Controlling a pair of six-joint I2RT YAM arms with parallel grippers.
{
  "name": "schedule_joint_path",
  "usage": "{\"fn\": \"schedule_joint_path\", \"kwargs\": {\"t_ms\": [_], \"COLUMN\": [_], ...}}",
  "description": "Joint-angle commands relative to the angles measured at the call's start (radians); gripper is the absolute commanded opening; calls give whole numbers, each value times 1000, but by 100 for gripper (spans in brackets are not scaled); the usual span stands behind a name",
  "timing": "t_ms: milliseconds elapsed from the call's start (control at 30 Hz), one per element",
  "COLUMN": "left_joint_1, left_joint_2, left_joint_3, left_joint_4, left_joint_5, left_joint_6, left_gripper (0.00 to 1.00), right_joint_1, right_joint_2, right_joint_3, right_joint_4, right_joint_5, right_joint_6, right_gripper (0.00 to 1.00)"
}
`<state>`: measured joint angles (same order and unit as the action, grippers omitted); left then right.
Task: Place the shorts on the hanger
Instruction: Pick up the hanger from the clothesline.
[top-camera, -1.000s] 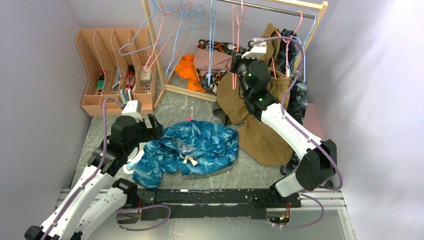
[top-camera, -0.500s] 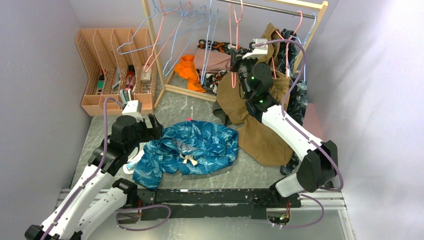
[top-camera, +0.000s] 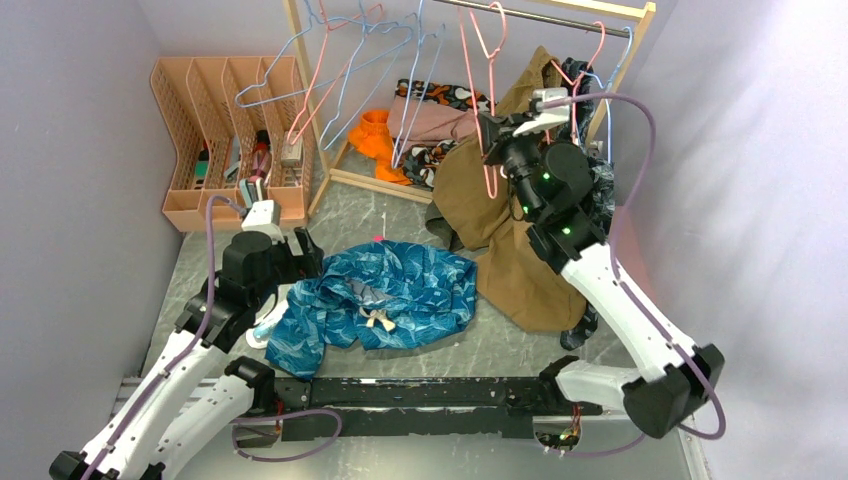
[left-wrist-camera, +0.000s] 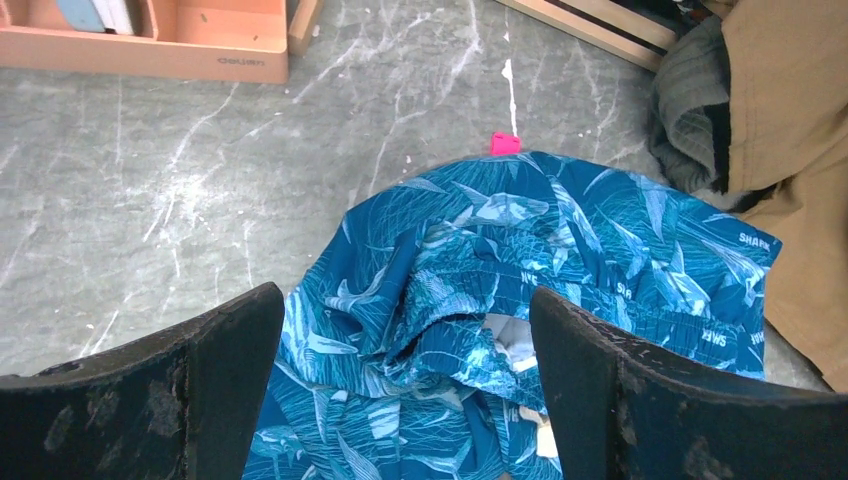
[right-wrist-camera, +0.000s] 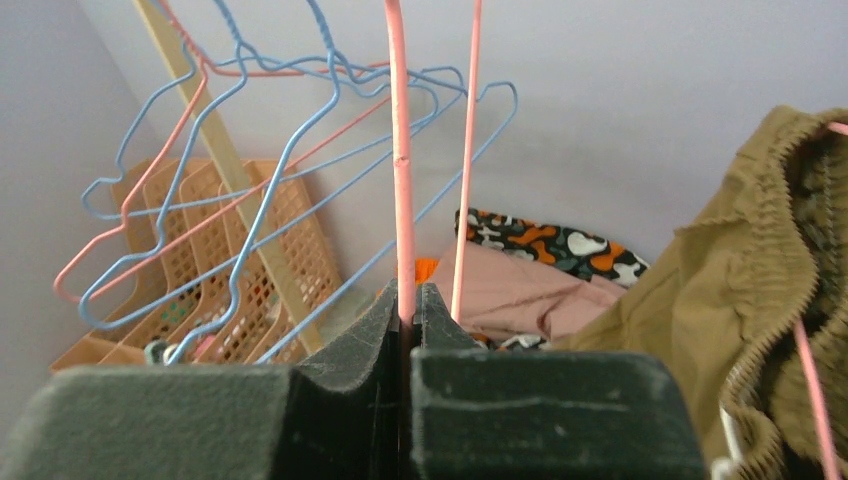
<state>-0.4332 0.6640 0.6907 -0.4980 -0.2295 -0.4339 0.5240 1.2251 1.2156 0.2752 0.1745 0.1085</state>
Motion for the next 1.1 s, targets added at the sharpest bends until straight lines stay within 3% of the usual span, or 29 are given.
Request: {"fn": "schedule_joint_path", "kwargs": {"t_ms": [0, 267, 467, 567, 700, 900, 1067], "left_joint_1": [10, 10, 10, 10, 10, 10, 10], "left_joint_2": [-25, -132, -141, -125, -150, -213, -166], "left_joint_3": [12, 85, 295, 410, 515, 553, 642], "left_joint_4": [7, -62, -125, -123, -44, 111, 91], "left_joint_5": [-80, -295, -378, -341, -155, 246, 658], "left_joint_6": [-3, -104, -74, -11, 111, 255, 320], "left_gripper": [96, 99, 99, 99, 99, 99, 99], "right_joint_1": [-8, -8, -1, 2, 16, 44, 51], "right_joint_2": [-106, -175, -229, -262, -314, -338, -302], "right_joint_3": [20, 222, 391, 423, 411, 385, 269], "right_joint_4": [-233, -797, -1026, -1082, -1114, -1101, -1004], "right_joint_5": [-17, -125, -191, -290, -559, -862, -1077], "right_joint_6": [9, -19, -29, -25, -34, -35, 6], "right_gripper": [0, 0, 0, 0, 0, 0, 0]}}
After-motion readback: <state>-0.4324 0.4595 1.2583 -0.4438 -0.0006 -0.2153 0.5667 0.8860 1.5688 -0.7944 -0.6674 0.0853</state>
